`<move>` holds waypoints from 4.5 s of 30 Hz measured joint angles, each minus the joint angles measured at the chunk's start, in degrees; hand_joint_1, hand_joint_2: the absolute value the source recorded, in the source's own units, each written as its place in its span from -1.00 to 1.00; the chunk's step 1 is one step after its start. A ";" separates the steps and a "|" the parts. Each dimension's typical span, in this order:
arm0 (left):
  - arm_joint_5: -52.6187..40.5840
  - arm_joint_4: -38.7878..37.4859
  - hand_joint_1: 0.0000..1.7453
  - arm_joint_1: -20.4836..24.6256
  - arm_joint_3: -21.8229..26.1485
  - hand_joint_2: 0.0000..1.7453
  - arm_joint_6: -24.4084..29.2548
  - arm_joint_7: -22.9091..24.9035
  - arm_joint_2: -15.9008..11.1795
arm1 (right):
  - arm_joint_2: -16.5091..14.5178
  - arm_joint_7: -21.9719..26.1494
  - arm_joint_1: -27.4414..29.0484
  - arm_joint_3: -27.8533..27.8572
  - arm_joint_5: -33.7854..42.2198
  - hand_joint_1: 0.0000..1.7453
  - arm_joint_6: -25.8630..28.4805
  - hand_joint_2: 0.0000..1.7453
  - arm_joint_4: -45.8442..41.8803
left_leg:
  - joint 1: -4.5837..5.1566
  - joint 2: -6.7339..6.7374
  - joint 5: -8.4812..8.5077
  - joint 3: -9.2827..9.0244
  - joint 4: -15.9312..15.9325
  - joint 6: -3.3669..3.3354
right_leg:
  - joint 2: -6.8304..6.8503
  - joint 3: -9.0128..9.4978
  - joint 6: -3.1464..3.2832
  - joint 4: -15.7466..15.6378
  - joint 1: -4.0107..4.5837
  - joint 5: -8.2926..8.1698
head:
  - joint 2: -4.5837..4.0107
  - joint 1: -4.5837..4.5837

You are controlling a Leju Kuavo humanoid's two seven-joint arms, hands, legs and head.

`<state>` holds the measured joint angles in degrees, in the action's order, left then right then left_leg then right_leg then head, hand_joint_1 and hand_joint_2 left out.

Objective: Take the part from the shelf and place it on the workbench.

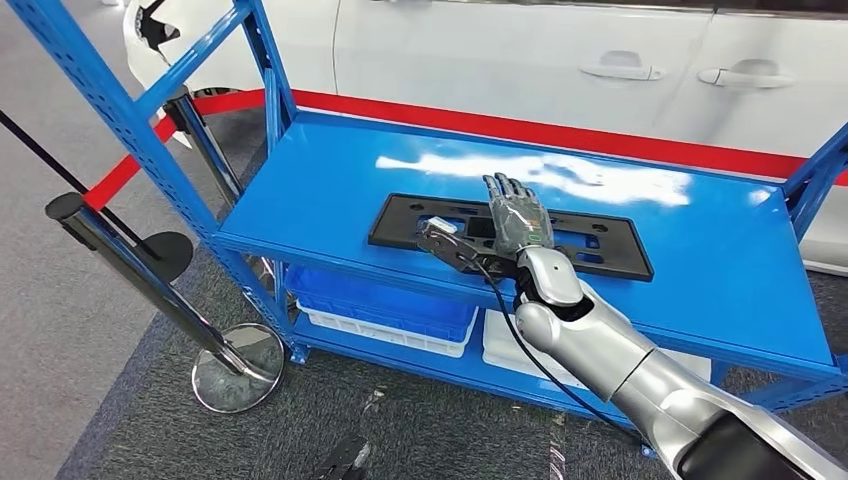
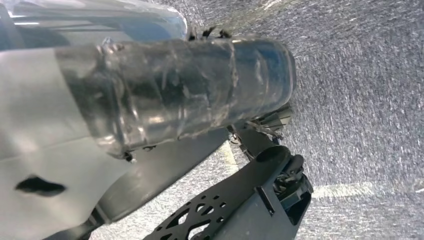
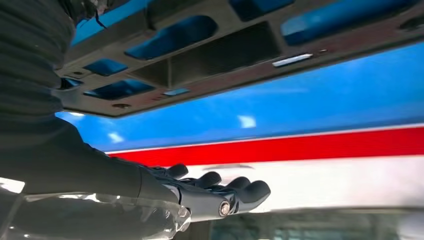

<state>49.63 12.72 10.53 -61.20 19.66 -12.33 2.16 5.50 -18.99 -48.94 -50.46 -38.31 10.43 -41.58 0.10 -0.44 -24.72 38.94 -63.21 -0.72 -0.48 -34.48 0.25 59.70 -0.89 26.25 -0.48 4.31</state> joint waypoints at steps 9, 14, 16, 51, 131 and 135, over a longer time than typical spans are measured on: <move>-0.80 -0.02 -1.00 0.19 0.02 -1.00 -0.63 1.50 0.39 | 0.67 -2.01 -0.27 -0.39 1.85 -1.00 -4.06 1.00 2.48 | 0.04 0.14 1.18 -3.27 5.93 -2.18 | -0.04 -4.53 -1.97 9.41 0.04 5.57 | 0.00 -0.17; -1.17 -0.02 -1.00 0.24 0.02 -1.00 -0.84 1.78 0.45 | 1.62 -4.66 0.22 -1.03 2.16 -1.00 -6.59 1.00 2.72 | -0.03 0.06 0.76 -3.28 5.32 -2.19 | 0.08 -5.11 -2.41 9.24 -0.23 2.49 | 0.00 -0.20; -1.54 -0.02 -1.00 0.33 0.02 -1.00 -0.89 2.03 0.45 | 1.95 -5.75 0.06 -1.14 2.23 -1.00 -7.77 1.00 2.67 | 0.05 -0.01 0.31 -3.06 4.61 -1.70 | 0.18 -1.84 -2.14 2.27 -0.22 -0.07 | 0.00 -0.15; -4.26 -0.14 -1.00 0.77 0.08 -1.00 -0.98 3.62 -0.09 | 9.64 -10.43 2.08 -3.13 -10.15 0.51 -15.21 1.00 -0.92 | 0.05 0.02 -1.26 -3.91 3.74 -0.99 | 0.06 -1.50 -2.56 0.93 -0.70 -0.51 | 0.00 0.14; -1.49 -0.26 -1.00 -4.32 9.46 1.00 3.00 -13.43 -2.63 | 16.51 2.87 41.99 17.44 -5.30 1.00 24.39 1.00 -69.19 | 0.92 0.03 -5.51 -10.28 5.72 -1.41 | 0.93 -4.79 -1.33 -0.41 -0.14 -6.06 | 0.01 0.82; -0.98 -0.32 -1.00 -4.38 10.03 1.00 3.51 -12.50 -3.28 | 16.16 0.90 44.55 16.97 -8.49 1.00 25.69 1.00 -70.19 | 0.61 0.49 -1.73 -8.40 7.35 -2.62 | 0.52 -6.93 -1.88 5.99 -0.23 1.81 | 0.00 0.37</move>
<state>48.65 12.40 6.15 -51.17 23.17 -24.83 -1.13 21.65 -18.09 -4.39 -33.50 -46.80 36.11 -111.77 0.71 0.05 -26.45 30.55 -55.86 -3.34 0.04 -41.40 -1.63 65.70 -1.12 28.07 -0.48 4.68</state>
